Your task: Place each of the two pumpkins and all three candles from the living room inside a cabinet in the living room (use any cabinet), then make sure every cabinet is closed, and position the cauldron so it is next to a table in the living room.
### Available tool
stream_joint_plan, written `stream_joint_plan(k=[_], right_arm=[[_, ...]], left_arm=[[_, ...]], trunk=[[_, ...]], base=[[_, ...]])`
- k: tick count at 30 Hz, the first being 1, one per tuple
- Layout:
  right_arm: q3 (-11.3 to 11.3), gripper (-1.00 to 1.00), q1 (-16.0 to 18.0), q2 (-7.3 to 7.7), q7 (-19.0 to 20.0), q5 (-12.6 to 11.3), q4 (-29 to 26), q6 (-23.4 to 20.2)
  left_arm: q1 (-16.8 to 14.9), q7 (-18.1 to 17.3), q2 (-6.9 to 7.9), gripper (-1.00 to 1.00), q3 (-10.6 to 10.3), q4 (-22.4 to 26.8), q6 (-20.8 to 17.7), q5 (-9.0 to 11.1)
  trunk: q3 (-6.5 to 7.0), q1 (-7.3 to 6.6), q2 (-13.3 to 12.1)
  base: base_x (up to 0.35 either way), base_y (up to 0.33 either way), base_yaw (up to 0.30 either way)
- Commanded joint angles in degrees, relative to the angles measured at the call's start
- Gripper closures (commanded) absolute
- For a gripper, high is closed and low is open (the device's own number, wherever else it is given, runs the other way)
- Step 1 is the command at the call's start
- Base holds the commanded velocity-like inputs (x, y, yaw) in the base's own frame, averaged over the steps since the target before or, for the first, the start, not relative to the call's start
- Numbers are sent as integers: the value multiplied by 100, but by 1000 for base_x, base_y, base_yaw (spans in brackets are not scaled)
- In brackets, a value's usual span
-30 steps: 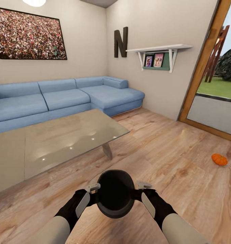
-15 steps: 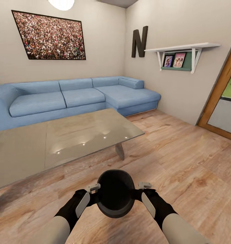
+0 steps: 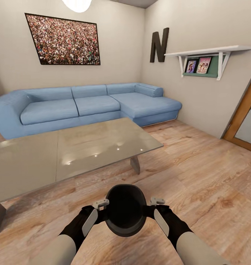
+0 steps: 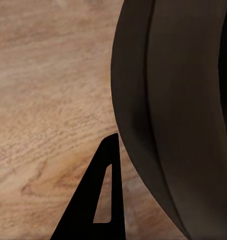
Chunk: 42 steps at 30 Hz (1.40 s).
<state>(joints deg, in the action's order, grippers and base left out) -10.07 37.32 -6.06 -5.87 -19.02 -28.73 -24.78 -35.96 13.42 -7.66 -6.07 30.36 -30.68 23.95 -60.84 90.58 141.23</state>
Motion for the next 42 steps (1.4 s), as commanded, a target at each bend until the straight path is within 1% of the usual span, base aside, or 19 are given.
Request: stream_joint_plan(k=[1,5,23,34,42], right_arm=[[23,100,4,0,16,-23,-80,6],[23,100,4,0,16,-23,-80,8],[23,100,4,0,16,-23,-80,8],[23,100,4,0,15,-23,-80,8],[23,100,4,0,15,-20,-80,8]], left_arm=[[1,12,1,100,-2,-4,-8,-22],[1,12,1,100,-2,-4,-8,-22],[1,12,1,100,0,-4,-8,-22],[1,12,1,100,0,-4,-8,-22],[1,12,1,100,0,-4,-8,-22]], trunk=[[1,-1,1],[7,-1,1],[66,-1,1],[67,-1,1],[79,-1,1]], base=[[0,0,0],[0,0,133],[0,0,260],[0,0,22],[0,0,229]])
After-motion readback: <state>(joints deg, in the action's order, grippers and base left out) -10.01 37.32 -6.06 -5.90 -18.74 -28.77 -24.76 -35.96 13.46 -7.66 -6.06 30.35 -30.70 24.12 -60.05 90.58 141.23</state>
